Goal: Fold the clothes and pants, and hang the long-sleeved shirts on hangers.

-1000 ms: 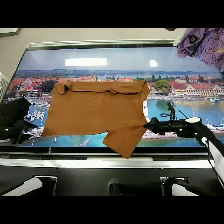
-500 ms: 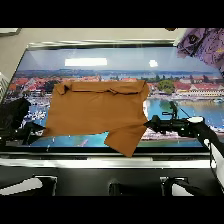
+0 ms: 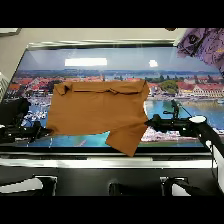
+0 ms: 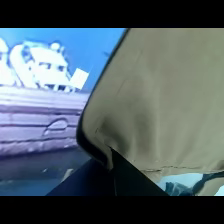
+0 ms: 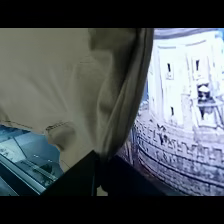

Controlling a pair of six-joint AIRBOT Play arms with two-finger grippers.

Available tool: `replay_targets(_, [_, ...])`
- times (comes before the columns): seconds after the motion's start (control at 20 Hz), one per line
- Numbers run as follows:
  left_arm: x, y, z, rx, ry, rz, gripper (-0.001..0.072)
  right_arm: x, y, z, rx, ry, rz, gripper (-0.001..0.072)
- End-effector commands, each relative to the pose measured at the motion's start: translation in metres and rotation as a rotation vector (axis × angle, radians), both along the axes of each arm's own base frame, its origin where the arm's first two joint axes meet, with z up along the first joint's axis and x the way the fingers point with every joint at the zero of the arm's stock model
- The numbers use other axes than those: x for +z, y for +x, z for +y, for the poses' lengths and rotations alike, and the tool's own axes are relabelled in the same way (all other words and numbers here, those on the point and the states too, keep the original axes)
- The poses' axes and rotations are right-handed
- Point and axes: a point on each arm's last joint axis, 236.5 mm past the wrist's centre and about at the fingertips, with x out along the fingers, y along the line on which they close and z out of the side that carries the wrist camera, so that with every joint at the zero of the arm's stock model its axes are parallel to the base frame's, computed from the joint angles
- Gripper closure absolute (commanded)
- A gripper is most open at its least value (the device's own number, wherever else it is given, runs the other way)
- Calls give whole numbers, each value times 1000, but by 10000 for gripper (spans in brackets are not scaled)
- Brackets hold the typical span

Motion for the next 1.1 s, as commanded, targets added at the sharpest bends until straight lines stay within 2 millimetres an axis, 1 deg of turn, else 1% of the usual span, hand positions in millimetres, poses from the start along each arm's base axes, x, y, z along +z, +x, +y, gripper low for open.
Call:
replay_targets(0.0, [30,32,-23,-26,-66,-103,691,21,1,1,89,-62,-62,684])
replay_targets(0.1, [57,59,-35,-77,-31,-176,692,38,16,1,149,-166,-115,684])
replay_targets(0.2, [115,105,-46,-121,41,-305,692,92,66,-5,152,-343,-292,684])
replay_targets(0.25, [150,127,-49,-141,87,-380,692,129,91,-11,124,-422,-399,684])
replay_targets(0.3, [191,148,-48,-161,157,-466,692,170,112,-16,88,-483,-504,684])
replay_targets(0.35, [232,165,-45,-171,242,-542,692,218,128,-23,47,-535,-611,684])
replay_targets(0.4, [279,179,-37,-163,349,-622,692,262,135,-27,18,-572,-703,684])
replay_targets(0.45, [325,186,-28,-135,450,-693,692,310,135,-32,3,-607,-796,684])
replay_targets(0.5, [376,188,-20,-98,551,-775,692,352,129,-35,-7,-638,-872,684])
replay_targets(0.55, [422,182,-13,-60,633,-848,692,393,115,-38,-14,-670,-942,683])
replay_targets(0.6, [465,169,-8,-15,706,-918,692,427,98,-41,-27,-694,-996,683])
replay_targets(0.65, [502,150,-5,39,749,-977,692,460,77,-46,-49,-719,-1049,683])
replay_targets(0.7, [525,129,-2,96,769,-1011,692,487,56,-50,-81,-735,-1097,683])
replay_targets(0.75, [542,103,1,145,791,-1028,692,510,31,-55,-118,-749,-1150,683])
replay_targets(0.8, [551,79,3,176,819,-1038,692,527,5,-60,-159,-754,-1184,683])
replay_targets(0.85, [558,52,6,209,850,-1044,692,539,-18,-63,-196,-747,-1201,683])
replay_targets(0.95, [569,5,11,261,909,-1063,692,553,-59,-65,-239,-715,-1219,683])
replay_targets(1.05, [579,-32,16,314,956,-1086,692,556,-81,-65,-266,-678,-1210,683])
